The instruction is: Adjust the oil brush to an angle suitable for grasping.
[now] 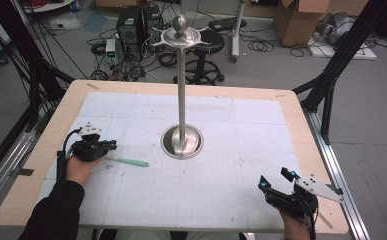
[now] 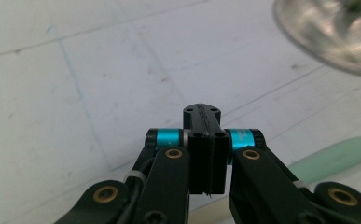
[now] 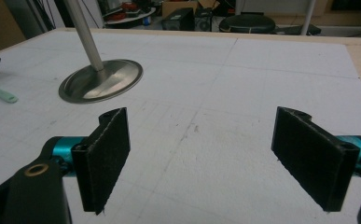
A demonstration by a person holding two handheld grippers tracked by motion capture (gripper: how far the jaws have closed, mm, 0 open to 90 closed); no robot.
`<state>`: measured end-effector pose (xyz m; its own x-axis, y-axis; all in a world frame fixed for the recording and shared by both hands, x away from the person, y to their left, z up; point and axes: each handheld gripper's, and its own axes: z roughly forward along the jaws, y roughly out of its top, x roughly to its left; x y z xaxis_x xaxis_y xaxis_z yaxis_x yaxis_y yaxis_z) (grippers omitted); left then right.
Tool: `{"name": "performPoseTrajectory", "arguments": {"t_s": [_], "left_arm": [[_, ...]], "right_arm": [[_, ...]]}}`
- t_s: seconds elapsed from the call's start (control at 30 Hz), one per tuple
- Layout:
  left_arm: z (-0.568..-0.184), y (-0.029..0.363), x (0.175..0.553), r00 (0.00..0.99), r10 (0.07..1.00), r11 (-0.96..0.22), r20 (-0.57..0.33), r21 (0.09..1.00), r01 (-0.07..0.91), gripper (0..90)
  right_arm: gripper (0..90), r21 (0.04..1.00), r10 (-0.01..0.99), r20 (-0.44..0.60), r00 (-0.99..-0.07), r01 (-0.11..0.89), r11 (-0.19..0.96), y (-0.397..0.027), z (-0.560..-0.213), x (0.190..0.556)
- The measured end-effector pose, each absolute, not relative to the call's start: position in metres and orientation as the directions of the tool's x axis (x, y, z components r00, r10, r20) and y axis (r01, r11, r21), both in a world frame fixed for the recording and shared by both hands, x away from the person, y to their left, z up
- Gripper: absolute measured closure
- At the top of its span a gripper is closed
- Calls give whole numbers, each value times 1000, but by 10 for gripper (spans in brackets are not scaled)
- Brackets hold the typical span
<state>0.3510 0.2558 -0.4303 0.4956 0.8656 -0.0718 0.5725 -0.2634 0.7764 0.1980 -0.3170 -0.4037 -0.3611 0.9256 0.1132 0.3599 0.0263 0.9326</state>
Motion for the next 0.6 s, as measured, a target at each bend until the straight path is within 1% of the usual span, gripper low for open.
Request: {"name": "performPoseTrajectory", "arguments": {"t_s": [0.07,0.1,0.2,0.3,0.43,0.6], "left_arm": [[-434,259,353,471,880,-278,-50,751,599,895],[-435,260,353,462,885,-270,-55,748,606,895],[-440,264,349,472,881,-302,-36,726,618,895],[-440,267,344,463,886,-298,-34,725,622,895],[-438,268,335,484,875,-338,0,715,612,895],[-437,269,325,537,843,-401,34,706,585,895]], "right_arm": [[178,933,926,112,-360,359,26,-317,-404,197],[178,933,926,112,-360,359,26,-317,-404,197],[178,933,925,115,-362,359,24,-318,-404,197],[178,933,925,116,-361,359,23,-318,-403,197],[178,934,925,113,-364,357,26,-318,-403,196],[179,933,926,113,-361,358,26,-317,-403,196]]}}
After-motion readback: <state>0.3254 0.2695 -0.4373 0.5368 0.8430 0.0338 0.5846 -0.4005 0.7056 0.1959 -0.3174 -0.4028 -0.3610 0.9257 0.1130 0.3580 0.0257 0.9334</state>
